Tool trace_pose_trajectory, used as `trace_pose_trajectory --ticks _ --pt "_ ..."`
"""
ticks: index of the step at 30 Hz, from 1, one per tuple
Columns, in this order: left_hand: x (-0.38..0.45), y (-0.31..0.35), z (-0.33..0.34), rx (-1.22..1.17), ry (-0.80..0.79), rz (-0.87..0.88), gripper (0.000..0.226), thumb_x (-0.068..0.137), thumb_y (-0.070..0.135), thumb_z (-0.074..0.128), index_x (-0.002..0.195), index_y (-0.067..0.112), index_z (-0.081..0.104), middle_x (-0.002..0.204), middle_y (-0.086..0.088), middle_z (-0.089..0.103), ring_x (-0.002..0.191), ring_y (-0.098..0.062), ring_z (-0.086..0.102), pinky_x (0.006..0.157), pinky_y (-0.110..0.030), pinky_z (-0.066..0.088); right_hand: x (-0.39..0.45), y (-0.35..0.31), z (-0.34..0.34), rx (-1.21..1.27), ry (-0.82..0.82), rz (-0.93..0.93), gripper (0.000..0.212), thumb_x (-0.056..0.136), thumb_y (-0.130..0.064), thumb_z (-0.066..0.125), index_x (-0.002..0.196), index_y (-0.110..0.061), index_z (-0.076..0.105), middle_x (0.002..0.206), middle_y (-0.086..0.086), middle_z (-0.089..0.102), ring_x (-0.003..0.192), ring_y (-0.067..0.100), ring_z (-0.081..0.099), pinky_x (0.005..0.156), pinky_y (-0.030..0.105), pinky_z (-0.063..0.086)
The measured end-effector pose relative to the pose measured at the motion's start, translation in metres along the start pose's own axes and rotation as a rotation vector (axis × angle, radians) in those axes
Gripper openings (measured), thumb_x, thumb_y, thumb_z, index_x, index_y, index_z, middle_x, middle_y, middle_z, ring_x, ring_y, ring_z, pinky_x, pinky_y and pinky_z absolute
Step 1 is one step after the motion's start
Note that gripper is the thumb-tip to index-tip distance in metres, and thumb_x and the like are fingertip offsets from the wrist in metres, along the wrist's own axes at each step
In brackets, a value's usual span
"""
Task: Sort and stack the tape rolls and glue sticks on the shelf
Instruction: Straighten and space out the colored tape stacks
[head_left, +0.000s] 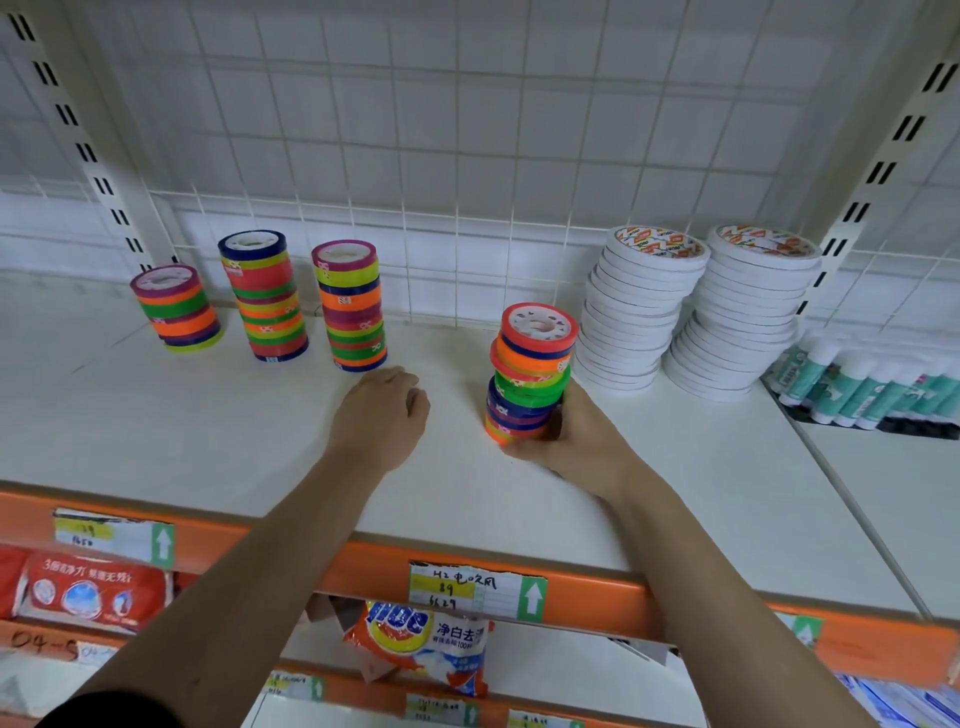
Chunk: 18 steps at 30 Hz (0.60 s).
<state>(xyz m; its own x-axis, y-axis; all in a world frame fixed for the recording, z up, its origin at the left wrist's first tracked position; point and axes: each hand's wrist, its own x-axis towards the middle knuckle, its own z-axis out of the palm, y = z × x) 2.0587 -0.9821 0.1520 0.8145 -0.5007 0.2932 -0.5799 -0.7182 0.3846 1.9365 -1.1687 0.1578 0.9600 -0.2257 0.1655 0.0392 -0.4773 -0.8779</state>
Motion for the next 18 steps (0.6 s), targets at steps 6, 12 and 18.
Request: trace_pose_trajectory --ticks 6,12,18 --pt "0.0 0.001 -0.002 -0.001 -0.005 -0.025 0.03 0.095 0.021 0.04 0.107 0.004 0.061 0.106 -0.007 0.062 0.1 -0.022 0.056 0.086 -0.032 0.046 -0.002 0.0 -0.002 -0.015 -0.012 0.046 0.067 0.069 -0.007 0.079 0.126 -0.023 0.048 0.114 -0.007 0.062 0.103 0.009 0.06 0.089 0.033 0.051" --pt "-0.001 0.001 -0.003 -0.011 -0.008 -0.042 0.029 0.094 0.02 0.041 0.103 0.002 0.061 0.104 -0.009 0.063 0.097 -0.023 0.056 0.085 -0.034 0.047 0.0 -0.001 0.006 -0.091 0.032 0.018 0.074 0.052 -0.044 0.083 0.118 -0.022 0.056 0.109 -0.004 0.066 0.102 0.013 0.063 0.089 0.041 0.053" --pt "-0.002 0.004 -0.003 -0.028 0.006 -0.036 0.03 0.095 0.018 0.042 0.111 0.001 0.061 0.112 -0.01 0.061 0.106 -0.025 0.056 0.089 -0.032 0.043 0.0 0.004 0.008 -0.163 0.038 0.082 0.071 0.061 -0.038 0.085 0.121 -0.022 0.052 0.109 -0.004 0.065 0.097 0.013 0.062 0.086 0.034 0.053"
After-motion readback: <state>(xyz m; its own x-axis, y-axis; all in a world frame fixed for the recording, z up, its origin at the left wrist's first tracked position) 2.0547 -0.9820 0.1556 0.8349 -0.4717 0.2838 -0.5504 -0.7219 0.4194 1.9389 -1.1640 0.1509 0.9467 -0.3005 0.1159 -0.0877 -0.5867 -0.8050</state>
